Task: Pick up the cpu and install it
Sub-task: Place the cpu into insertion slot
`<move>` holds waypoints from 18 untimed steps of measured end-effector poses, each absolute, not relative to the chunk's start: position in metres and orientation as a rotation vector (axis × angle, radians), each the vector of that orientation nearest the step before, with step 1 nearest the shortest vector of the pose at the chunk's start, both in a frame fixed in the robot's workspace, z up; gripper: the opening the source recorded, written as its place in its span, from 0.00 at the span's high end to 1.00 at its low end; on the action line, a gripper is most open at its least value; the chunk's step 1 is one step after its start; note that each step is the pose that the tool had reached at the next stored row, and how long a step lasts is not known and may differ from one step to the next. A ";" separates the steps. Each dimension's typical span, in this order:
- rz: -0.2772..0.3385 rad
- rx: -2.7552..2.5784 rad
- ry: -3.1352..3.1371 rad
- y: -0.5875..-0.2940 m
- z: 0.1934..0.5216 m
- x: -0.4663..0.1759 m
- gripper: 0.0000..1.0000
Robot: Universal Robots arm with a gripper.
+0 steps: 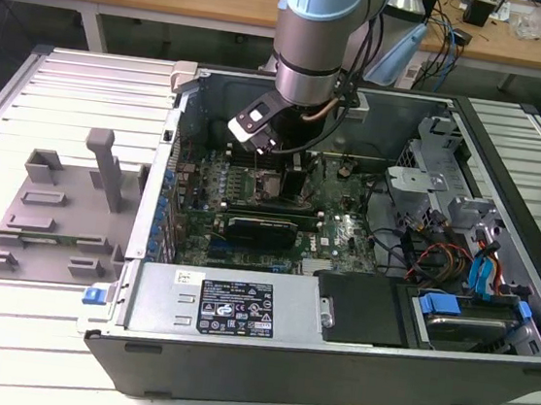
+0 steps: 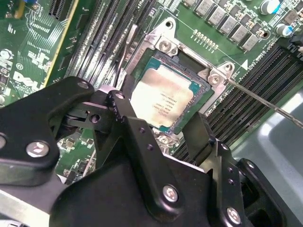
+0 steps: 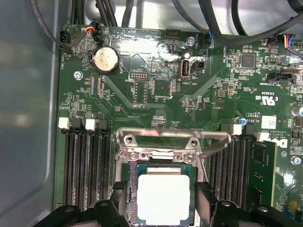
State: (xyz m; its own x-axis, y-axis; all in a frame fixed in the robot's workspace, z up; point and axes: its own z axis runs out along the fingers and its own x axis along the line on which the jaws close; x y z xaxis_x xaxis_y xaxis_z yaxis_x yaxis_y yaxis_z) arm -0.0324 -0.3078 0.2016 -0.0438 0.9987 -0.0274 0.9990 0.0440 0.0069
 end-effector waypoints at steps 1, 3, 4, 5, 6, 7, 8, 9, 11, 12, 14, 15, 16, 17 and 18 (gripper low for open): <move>-0.021 2.155 2.252 -0.307 0.201 -0.032 0.31; -0.022 2.155 2.252 -0.307 0.201 -0.032 0.31; -0.022 2.155 2.252 -0.307 0.201 -0.032 0.31; -0.022 2.155 2.252 -0.307 0.201 -0.032 0.31; -0.021 2.155 2.252 -0.307 0.201 -0.032 0.31; -0.022 2.155 2.252 -0.307 0.200 -0.032 0.31; -0.021 2.155 2.252 -0.307 0.199 -0.032 0.31; -0.022 2.155 2.252 -0.307 0.200 -0.032 0.31; -0.022 2.155 2.252 -0.307 0.199 -0.032 0.31; -0.022 2.155 2.252 -0.307 0.199 -0.032 0.31; -0.021 2.155 2.252 -0.307 0.199 -0.032 0.31; -0.022 2.155 2.252 -0.307 0.199 -0.032 0.31; -0.022 2.155 2.252 -0.307 0.199 -0.032 0.31; -0.022 2.155 2.252 -0.307 0.199 -0.032 0.31; -0.022 2.155 2.252 -0.307 0.199 -0.032 0.31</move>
